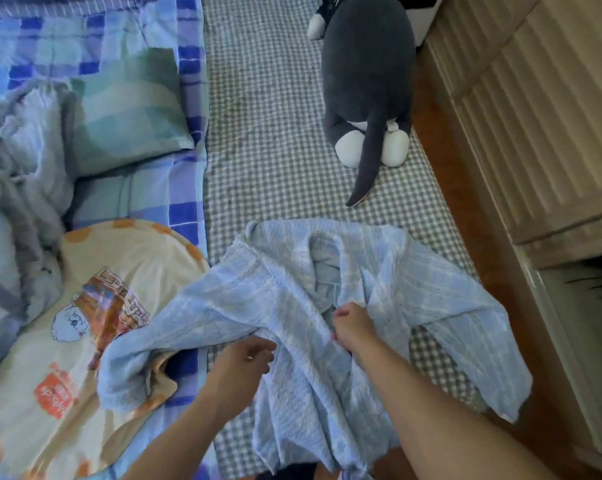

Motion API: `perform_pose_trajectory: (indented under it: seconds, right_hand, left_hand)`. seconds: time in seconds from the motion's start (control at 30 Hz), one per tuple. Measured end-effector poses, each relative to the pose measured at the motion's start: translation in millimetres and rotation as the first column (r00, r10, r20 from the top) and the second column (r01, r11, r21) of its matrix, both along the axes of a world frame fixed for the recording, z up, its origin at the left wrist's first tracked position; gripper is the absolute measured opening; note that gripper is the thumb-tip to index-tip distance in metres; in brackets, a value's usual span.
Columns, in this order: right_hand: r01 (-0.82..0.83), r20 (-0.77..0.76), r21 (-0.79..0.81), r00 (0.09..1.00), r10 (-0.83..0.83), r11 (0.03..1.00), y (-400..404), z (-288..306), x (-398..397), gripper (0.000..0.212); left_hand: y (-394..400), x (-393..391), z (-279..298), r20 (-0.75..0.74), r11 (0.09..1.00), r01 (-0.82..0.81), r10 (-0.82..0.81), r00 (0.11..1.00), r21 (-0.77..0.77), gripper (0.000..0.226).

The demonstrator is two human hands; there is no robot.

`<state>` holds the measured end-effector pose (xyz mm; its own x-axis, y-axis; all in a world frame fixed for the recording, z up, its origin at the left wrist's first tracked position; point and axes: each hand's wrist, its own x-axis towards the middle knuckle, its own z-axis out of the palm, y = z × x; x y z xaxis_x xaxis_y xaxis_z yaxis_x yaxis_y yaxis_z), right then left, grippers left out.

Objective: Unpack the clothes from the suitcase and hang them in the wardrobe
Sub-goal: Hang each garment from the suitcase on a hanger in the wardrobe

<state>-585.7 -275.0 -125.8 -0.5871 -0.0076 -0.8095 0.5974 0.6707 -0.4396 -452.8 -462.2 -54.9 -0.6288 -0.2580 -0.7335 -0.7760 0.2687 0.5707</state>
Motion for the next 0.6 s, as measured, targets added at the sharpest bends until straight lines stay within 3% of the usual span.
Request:
perform_pose_trajectory:
  seconds: [0.13,0.2,0.27,0.3,0.37,0.43,0.5,0.6]
  right_hand:
    - [0.227,-0.024,-0.203,0.971,-0.237,0.953,3.0,53.9,-26.7,0.025]
    - [0.364,-0.063,-0.384,0.907,-0.417,0.849,11.0,105.6,-57.7,0.020]
    - [0.354,-0.087,-0.584,0.867,-0.490,0.731,28.2,163.9,-80.7,0.014]
    - [0.258,-0.177,-0.620,0.875,-0.452,0.741,40.7,190.8,-85.6,0.011]
    - [0.000,-0.495,-0.476,0.827,-0.268,0.879,71.9,236.1,-82.4,0.014]
    - [-0.126,-0.749,-0.195,0.660,-0.064,0.973,104.5,270.9,-67.1,0.023]
    - [-0.100,-0.857,-0.055,0.515,0.005,0.993,134.8,302.4,-45.9,0.027]
    - [-0.017,-0.951,0.003,0.310,0.008,1.000,182.9,354.0,-12.4,0.026]
  left_hand:
    - [-24.1,-31.6,16.7,-0.066,0.998,0.048,-0.050,0.997,-0.033,0.021]
    - [-28.7,-53.3,30.0,-0.183,0.984,0.082,-0.110,0.977,-0.156,0.020]
    - [-27.5,-75.8,48.1,-0.369,0.936,0.082,-0.214,0.905,-0.342,0.030]
    - [-25.6,-87.8,55.6,-0.443,0.892,0.089,-0.305,0.843,-0.444,0.038]
    - [-18.7,-111.9,72.5,-0.495,0.790,0.101,-0.472,0.729,-0.605,0.052]
    - [-3.4,-134.4,94.9,-0.469,0.719,0.178,-0.600,0.648,-0.672,0.058]
    - [19.2,-147.9,119.6,-0.469,0.665,0.236,-0.694,0.546,-0.709,0.063]
    - [59.4,-161.4,175.6,-0.519,0.584,0.073,-0.766,0.379,-0.808,0.055]
